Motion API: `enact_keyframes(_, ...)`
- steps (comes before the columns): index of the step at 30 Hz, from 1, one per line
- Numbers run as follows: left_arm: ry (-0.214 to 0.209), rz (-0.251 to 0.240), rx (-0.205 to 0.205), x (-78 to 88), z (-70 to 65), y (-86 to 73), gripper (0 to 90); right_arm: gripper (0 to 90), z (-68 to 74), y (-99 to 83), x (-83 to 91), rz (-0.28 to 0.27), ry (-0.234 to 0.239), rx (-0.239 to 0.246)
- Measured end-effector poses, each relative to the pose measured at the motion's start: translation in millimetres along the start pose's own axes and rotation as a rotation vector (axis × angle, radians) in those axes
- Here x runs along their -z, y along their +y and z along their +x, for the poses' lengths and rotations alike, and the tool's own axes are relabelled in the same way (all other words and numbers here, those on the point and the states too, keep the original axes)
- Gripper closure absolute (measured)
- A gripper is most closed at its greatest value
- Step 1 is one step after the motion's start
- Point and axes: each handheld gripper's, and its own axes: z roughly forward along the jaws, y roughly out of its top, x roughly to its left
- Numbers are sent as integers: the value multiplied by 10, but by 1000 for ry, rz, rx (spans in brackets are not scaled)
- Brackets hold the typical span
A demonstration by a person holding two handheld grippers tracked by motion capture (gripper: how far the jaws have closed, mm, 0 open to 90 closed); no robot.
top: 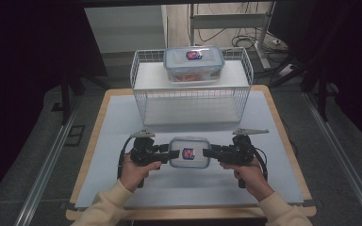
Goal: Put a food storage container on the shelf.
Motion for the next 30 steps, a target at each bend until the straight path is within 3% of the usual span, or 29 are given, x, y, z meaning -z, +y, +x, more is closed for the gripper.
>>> enact_keyframes(8, 5, -37, -19, 81, -33, 283, 488, 546, 74, 337, 103, -19, -14, 55)
enact_keyframes(19, 22, -60, -49, 163, -63, 628, 489, 543, 95, 656, 169, -51, -13, 79)
enact_keyframes(30, 40, -106, -78, 306, -100, 1052, 490, 543, 154, 1107, 254, -79, -9, 123)
